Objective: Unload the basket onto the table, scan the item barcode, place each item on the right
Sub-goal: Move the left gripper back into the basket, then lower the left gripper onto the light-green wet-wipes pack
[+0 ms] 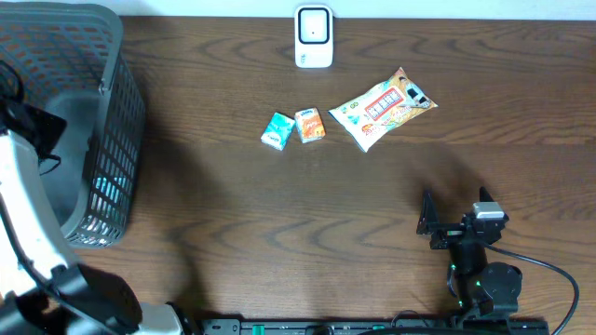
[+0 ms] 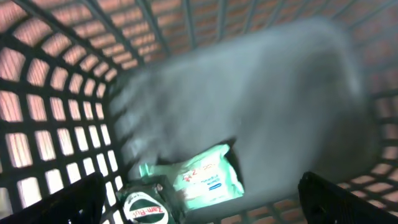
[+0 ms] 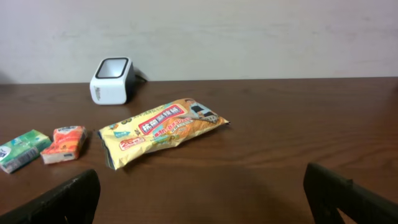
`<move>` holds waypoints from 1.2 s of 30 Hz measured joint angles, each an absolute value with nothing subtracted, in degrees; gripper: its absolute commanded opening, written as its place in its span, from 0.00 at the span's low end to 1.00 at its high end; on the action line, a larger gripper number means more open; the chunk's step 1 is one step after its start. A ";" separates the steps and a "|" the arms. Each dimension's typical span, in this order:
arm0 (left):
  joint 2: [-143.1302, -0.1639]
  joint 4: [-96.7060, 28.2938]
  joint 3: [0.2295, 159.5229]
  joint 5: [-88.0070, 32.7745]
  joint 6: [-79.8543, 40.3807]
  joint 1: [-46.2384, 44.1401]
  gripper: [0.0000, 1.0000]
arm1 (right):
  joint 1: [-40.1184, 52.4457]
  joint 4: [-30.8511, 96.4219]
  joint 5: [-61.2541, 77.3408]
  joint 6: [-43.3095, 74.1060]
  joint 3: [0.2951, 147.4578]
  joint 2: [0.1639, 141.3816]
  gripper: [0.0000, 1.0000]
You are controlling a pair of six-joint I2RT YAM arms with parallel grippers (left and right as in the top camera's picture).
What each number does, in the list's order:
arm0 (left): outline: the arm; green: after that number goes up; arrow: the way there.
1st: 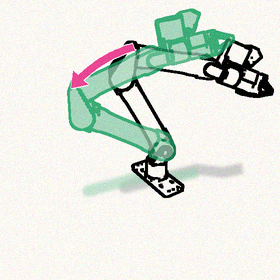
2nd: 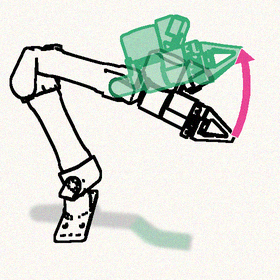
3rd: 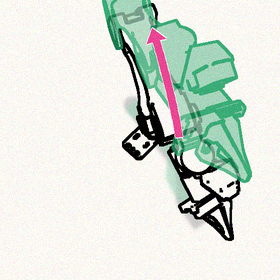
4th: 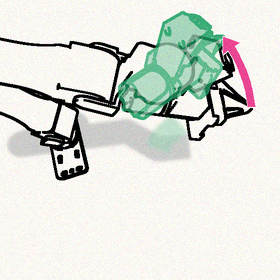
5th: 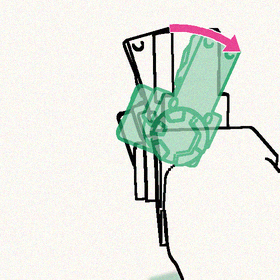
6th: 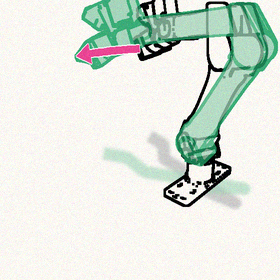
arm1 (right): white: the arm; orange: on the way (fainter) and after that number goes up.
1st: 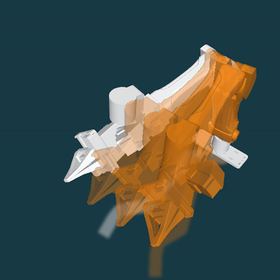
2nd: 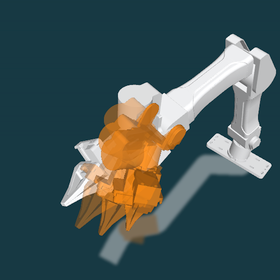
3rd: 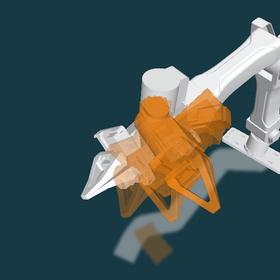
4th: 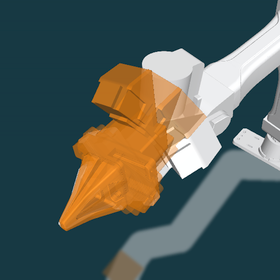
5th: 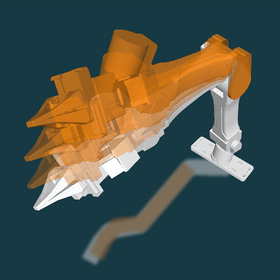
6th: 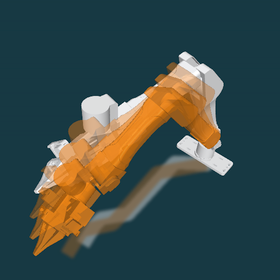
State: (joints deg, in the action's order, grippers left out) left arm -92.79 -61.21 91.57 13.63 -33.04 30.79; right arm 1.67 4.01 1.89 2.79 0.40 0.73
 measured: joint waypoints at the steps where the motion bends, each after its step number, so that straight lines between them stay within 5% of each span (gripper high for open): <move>1: -93.76 -61.60 91.57 13.37 -33.26 30.83 0.98 | 1.67 4.01 1.89 2.79 0.38 0.73 0.99; 25: -113.67 -65.56 88.86 0.54 -32.93 30.41 1.00 | 1.67 4.03 1.89 2.79 0.38 0.73 0.99; 36: -114.26 -64.49 88.73 -0.08 -32.80 26.87 0.84 | 1.67 4.03 1.89 2.79 0.38 0.73 0.99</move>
State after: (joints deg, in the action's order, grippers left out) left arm -114.26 -64.49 88.73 -0.08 -32.80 26.87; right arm 1.67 4.03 1.89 2.79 0.38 0.73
